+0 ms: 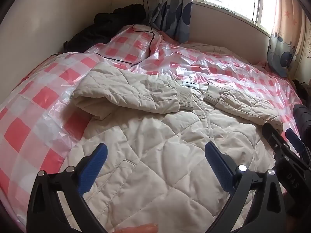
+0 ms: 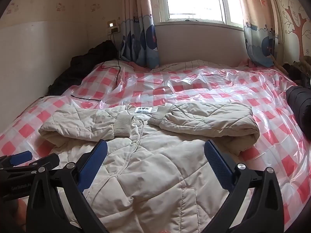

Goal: Fold large clothes

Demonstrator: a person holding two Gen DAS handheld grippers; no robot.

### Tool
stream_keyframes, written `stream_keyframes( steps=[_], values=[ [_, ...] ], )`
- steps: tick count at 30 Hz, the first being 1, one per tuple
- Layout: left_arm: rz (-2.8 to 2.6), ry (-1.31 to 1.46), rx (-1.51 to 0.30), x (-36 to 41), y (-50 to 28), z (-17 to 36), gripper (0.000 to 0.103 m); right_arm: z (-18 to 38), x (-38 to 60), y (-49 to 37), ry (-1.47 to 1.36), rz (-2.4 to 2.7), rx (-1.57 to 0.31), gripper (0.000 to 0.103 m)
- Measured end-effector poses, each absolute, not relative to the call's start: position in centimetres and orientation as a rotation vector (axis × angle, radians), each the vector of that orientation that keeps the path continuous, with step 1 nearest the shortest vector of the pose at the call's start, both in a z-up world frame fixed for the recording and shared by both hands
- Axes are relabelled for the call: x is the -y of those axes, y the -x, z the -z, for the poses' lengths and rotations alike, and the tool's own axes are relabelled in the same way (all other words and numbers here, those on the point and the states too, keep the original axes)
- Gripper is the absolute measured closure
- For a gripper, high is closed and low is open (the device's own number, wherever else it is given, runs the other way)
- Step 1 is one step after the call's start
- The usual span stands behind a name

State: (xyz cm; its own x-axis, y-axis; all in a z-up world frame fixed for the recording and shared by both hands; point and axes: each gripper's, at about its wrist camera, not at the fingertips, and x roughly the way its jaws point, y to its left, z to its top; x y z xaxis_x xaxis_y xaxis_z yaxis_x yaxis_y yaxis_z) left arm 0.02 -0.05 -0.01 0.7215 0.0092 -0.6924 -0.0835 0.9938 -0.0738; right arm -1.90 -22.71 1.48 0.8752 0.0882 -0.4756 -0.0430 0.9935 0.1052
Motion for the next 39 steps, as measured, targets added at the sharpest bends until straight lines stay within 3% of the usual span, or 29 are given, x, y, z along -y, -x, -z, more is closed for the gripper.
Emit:
stream_keyframes(
  steps=[39],
  values=[
    [-0.044, 0.068, -0.806, 0.5, -0.4, 1.4, 0.007, 0.7, 22.9, 0.0, -0.066, -0.025, -0.626, 0.007]
  ],
)
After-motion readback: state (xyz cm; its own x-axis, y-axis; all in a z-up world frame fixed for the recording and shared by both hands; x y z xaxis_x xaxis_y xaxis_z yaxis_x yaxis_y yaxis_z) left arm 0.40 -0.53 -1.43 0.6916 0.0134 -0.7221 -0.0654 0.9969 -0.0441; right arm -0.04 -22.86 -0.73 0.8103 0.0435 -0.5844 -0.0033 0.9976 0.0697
